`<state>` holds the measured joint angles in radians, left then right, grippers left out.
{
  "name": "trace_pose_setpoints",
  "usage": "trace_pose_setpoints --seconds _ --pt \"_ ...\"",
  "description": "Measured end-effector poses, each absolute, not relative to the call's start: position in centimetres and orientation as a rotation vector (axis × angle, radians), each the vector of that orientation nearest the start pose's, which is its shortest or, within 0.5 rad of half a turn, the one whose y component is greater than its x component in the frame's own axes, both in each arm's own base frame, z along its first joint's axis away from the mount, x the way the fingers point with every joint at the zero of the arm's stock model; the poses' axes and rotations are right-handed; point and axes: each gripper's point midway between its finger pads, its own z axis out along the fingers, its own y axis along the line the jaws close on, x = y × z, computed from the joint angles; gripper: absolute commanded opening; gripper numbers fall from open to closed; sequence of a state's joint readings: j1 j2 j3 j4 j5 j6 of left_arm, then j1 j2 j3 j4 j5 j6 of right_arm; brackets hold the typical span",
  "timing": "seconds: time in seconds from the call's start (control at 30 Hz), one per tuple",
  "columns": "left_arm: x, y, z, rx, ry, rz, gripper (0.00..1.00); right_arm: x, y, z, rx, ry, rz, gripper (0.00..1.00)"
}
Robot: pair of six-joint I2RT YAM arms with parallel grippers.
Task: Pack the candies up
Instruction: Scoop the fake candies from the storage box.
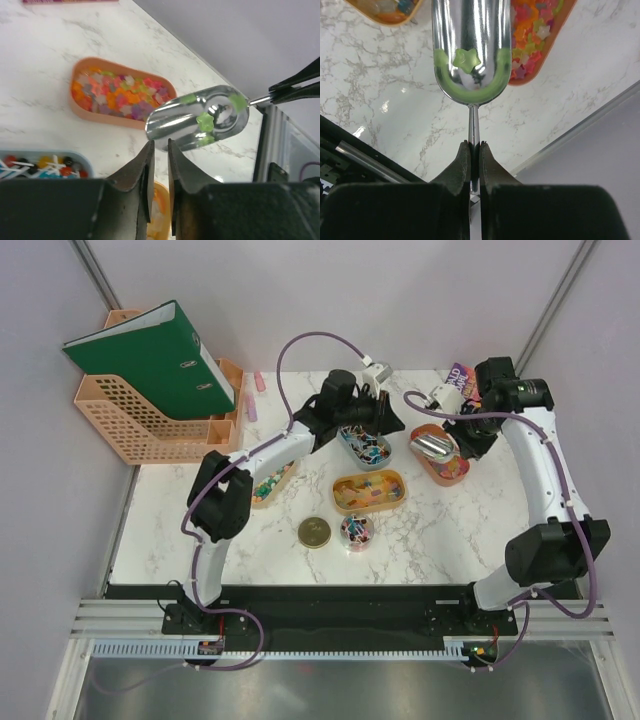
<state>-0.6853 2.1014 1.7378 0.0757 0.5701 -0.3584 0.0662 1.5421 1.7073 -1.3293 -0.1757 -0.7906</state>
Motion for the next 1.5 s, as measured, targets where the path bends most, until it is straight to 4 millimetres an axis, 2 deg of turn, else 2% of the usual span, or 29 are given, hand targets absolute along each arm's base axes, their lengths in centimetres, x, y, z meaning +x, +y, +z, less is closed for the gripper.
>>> trace_pose_setpoints --seconds 0.13,0.23,0.3,0.4,0.5,0.63,0.93,1.3,1.5 --pt "42.3 -44.8 23.5 0.74 1.786 -1.101 0.26 32.0 0.1 20.8 -1.151 2.573 -0.016 0.0" --pt "43.9 -42.5 23.7 0.704 1.795 -1.059 0.26 32.8 -0.9 18.8 -1.16 2.651 -0.036 0.0" --pt "44.6 -40.3 22.9 0.669 1.833 -1.033 0.26 33.3 -1.7 17.5 -1.174 2.707 -0.073 0.0" --pt "45.2 -37.4 20.8 0.626 1.899 -0.994 0.25 33.6 -2.6 16.9 -1.18 2.743 -0.12 0.0" --pt "44.5 -35.7 18.4 0.609 1.974 -0.975 0.25 33.9 -3.5 16.7 -1.166 2.772 -0.171 0.0" --pt "43.2 -35.4 16.9 0.615 2.025 -0.98 0.25 33.9 -4.4 16.3 -1.154 2.806 -0.22 0.0" --pt "42.3 -35.5 16.6 0.637 2.031 -1.011 0.24 34.4 -5.3 14.5 -1.147 2.891 -0.268 0.0" --pt "40.9 -34.6 14.5 0.631 2.09 -1.01 0.24 38.8 -5.4 12.2 -1.087 2.94 -0.314 0.0" --pt "39.8 -33.8 14.7 0.628 2.097 -1.014 0.24 40.6 -4.4 11.3 -1.092 2.931 -0.339 0.0"
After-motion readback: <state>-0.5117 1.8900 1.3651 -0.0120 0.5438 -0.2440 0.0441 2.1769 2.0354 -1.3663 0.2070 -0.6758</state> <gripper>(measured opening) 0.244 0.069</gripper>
